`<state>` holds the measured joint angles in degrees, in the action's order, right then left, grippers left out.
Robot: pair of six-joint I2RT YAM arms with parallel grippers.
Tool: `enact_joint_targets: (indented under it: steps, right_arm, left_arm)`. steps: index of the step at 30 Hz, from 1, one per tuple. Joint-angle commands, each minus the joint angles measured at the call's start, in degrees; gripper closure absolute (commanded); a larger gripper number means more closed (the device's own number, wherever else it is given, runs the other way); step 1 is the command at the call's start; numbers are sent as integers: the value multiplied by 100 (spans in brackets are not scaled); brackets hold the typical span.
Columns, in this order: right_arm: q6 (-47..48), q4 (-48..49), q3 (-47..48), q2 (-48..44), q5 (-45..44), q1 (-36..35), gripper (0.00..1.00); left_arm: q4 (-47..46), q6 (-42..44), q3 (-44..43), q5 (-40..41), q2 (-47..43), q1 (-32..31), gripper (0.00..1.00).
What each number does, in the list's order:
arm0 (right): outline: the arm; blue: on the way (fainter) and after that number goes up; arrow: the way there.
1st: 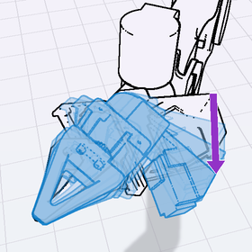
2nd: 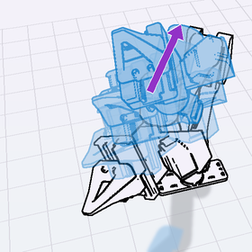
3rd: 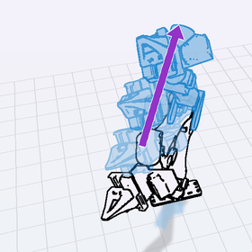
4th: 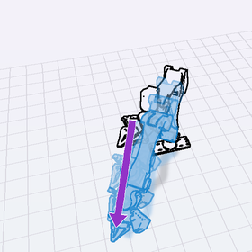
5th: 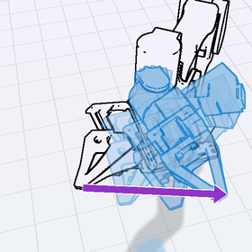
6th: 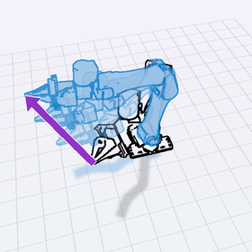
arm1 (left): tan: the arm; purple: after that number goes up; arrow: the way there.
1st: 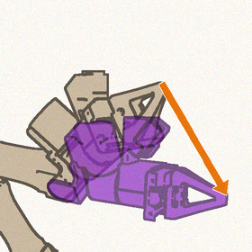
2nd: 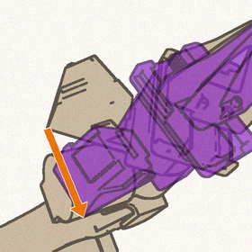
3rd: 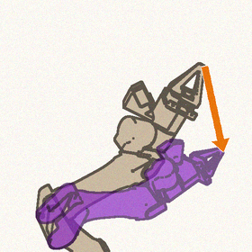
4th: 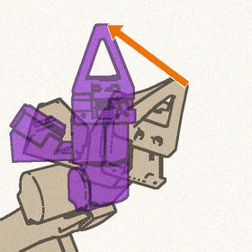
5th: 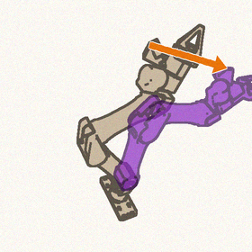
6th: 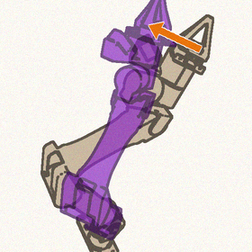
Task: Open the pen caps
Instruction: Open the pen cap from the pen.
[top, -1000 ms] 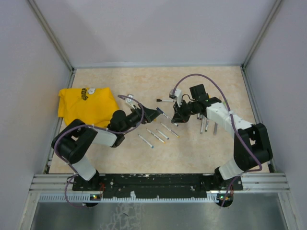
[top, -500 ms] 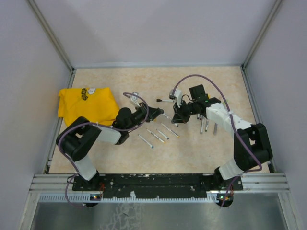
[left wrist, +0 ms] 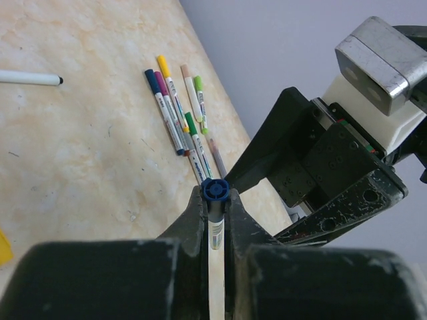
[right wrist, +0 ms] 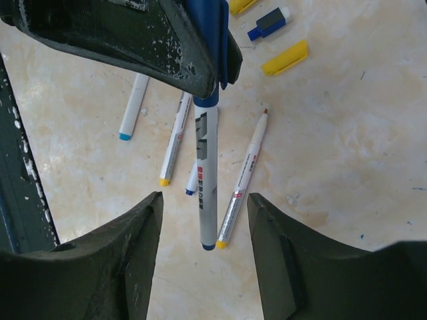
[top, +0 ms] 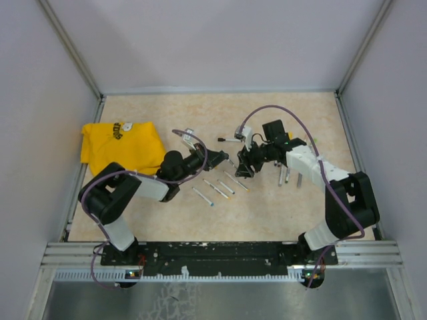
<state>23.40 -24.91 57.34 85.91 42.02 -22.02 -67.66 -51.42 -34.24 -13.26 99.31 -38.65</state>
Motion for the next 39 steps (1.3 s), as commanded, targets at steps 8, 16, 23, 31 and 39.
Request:
enact_joint_targets:
  steps: [8,16,23,31,39]
  right_arm:
    - [-343,517,-81,-171,298,-159,50]
    - [-239,432,-48,-137,423,-214,76]
    - [-48,272,4,-126,579,-241,100]
    - [177,99,13,-119,765,-355,100]
    - [234,17,56,-34,771,-452,100]
  left_arm:
    - [-753,-127,93,-400,55,-98,100]
    - [-878,-127,154,-416,3,-94,100]
    - [-836,6,254,-269,-317,120,100]
    - [-575,127,380,-47,-724,766,100]
    - [-530,106,360,36,-946,1155,100]
